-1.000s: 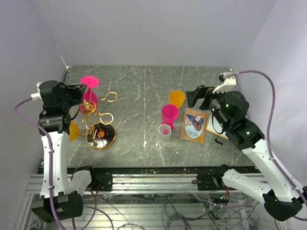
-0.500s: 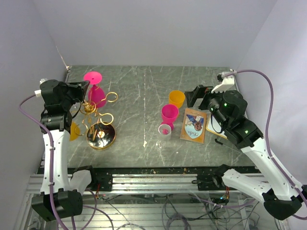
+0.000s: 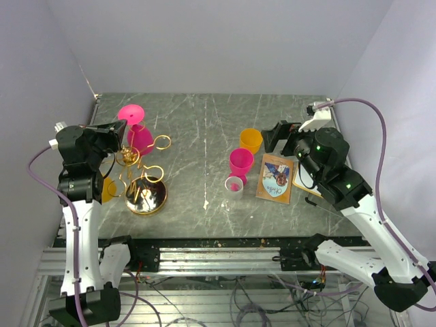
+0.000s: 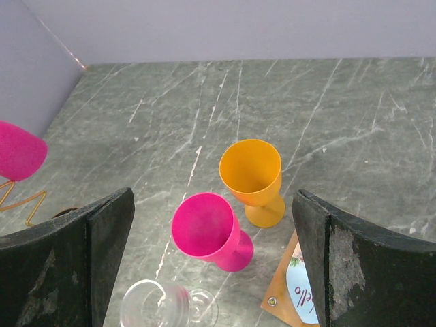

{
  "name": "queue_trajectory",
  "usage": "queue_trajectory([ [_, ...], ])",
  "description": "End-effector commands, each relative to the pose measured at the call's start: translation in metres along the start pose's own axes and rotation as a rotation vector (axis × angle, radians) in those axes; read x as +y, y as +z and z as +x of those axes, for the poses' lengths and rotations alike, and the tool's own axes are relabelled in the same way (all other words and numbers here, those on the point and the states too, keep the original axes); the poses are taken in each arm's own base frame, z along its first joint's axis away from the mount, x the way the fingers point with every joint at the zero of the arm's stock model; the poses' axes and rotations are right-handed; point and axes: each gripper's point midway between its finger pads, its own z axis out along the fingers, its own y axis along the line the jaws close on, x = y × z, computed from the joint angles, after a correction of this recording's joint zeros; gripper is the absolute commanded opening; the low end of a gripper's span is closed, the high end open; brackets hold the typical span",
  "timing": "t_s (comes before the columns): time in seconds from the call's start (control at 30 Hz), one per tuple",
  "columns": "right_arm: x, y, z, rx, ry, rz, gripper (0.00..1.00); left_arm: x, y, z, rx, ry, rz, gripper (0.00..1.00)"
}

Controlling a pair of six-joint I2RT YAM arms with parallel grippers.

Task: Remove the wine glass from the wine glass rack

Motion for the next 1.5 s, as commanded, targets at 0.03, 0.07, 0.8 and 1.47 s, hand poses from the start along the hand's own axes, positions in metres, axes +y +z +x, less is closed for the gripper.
queue_trajectory([
  [0.03, 0.005, -0.001, -0.006, -0.011, 0.008, -0.019, 1.0, 0.0, -0.009, 0.004, 0.013, -0.042, -0.001, 0.07],
  [0.07, 0.006, -0.001, -0.006, -0.01, 0.009, -0.021, 1.0, 0.001, -0.009, 0.005, 0.02, -0.041, -0.004, 0.07],
  [0.8, 0.011, 0.005, -0.003, 0.02, 0.01, -0.03, 1.0, 0.007, -0.02, 0.021, 0.108, -0.116, -0.098, 0.07],
  [1.47, 0.012, 0.01, -0.002, 0.033, 0.011, -0.023, 1.0, 0.004, -0.035, 0.014, 0.053, -0.131, -0.158, 0.07],
])
